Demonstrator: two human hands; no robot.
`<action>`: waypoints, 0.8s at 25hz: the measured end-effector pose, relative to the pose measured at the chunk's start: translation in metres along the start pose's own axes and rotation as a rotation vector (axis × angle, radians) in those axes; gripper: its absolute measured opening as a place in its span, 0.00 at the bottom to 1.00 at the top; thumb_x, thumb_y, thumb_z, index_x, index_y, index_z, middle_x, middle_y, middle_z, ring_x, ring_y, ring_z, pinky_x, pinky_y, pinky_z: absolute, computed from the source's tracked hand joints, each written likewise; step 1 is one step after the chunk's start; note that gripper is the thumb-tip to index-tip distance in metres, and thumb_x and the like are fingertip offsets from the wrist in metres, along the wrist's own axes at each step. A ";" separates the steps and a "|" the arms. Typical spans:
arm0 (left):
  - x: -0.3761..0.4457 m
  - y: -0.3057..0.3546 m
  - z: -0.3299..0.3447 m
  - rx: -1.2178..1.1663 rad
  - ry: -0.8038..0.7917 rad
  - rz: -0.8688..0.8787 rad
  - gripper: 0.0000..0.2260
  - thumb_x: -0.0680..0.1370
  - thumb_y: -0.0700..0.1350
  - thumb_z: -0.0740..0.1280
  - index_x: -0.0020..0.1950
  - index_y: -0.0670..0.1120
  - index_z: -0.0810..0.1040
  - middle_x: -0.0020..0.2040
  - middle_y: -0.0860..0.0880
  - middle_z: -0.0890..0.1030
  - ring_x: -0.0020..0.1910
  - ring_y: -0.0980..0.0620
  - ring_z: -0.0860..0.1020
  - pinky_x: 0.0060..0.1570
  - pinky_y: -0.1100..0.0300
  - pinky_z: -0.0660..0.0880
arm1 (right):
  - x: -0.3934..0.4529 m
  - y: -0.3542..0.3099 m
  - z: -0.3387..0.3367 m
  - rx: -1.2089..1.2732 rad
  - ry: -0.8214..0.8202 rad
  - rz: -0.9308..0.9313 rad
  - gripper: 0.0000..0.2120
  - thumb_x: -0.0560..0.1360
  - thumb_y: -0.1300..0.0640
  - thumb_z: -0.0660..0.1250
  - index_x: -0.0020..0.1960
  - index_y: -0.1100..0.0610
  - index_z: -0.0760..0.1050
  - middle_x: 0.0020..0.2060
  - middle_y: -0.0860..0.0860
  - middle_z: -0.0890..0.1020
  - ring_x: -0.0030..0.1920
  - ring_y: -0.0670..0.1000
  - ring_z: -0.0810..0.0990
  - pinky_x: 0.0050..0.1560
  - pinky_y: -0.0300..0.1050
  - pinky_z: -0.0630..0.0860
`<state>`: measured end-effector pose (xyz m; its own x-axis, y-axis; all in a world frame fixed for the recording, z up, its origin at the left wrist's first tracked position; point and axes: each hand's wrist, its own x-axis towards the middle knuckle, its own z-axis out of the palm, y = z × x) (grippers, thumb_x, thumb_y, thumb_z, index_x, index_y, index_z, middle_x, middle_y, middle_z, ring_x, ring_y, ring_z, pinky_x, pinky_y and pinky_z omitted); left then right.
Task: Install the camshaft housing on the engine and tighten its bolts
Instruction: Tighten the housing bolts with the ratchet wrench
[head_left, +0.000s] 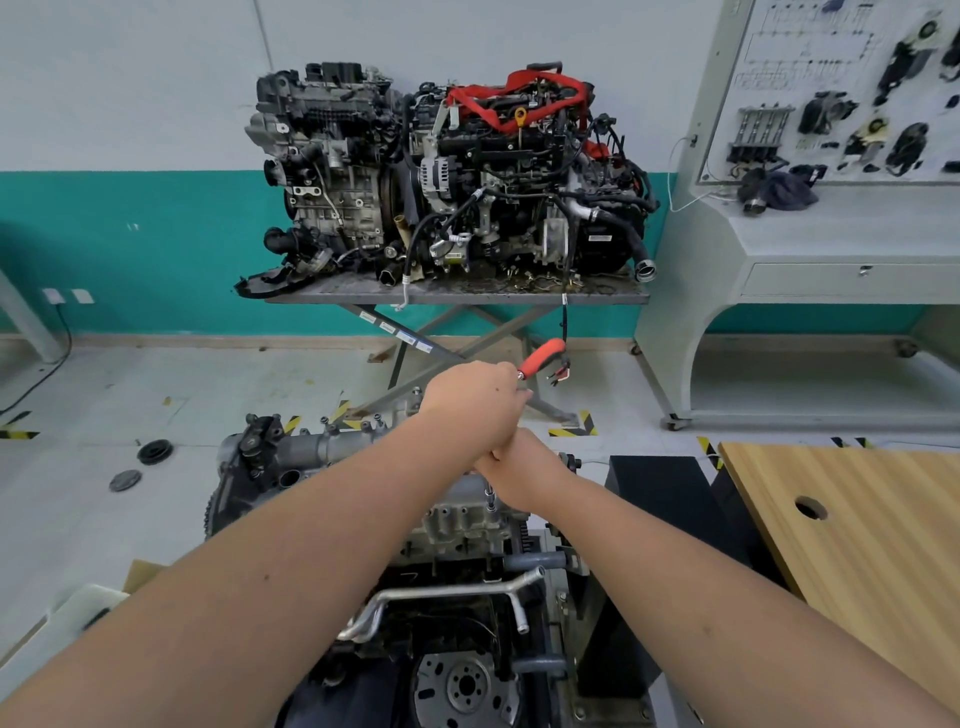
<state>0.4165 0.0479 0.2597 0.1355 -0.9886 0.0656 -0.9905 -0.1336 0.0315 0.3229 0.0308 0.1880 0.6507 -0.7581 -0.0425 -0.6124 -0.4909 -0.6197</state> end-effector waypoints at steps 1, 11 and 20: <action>-0.001 -0.002 -0.002 0.009 -0.001 0.019 0.13 0.85 0.55 0.54 0.49 0.46 0.65 0.36 0.49 0.70 0.38 0.46 0.74 0.36 0.53 0.71 | 0.000 -0.001 -0.002 -0.012 -0.026 -0.013 0.13 0.83 0.57 0.57 0.42 0.50 0.74 0.35 0.37 0.75 0.33 0.40 0.70 0.28 0.28 0.63; -0.006 -0.007 0.002 -1.785 -0.147 -0.512 0.09 0.84 0.46 0.59 0.48 0.43 0.71 0.28 0.51 0.76 0.27 0.51 0.77 0.31 0.60 0.74 | 0.003 0.003 -0.004 0.138 -0.052 -0.018 0.11 0.83 0.55 0.58 0.57 0.59 0.76 0.52 0.54 0.84 0.54 0.57 0.82 0.59 0.58 0.77; -0.025 -0.031 0.023 -2.210 -0.146 -0.311 0.09 0.81 0.37 0.56 0.58 0.44 0.71 0.42 0.49 0.83 0.44 0.48 0.84 0.39 0.56 0.75 | 0.010 0.006 -0.006 0.131 -0.053 -0.012 0.09 0.79 0.58 0.61 0.40 0.54 0.73 0.33 0.45 0.78 0.35 0.51 0.75 0.38 0.47 0.71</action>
<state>0.4430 0.0751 0.2340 0.1290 -0.9692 -0.2097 0.6509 -0.0768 0.7553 0.3226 0.0178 0.1882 0.6828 -0.7269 -0.0738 -0.5429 -0.4371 -0.7171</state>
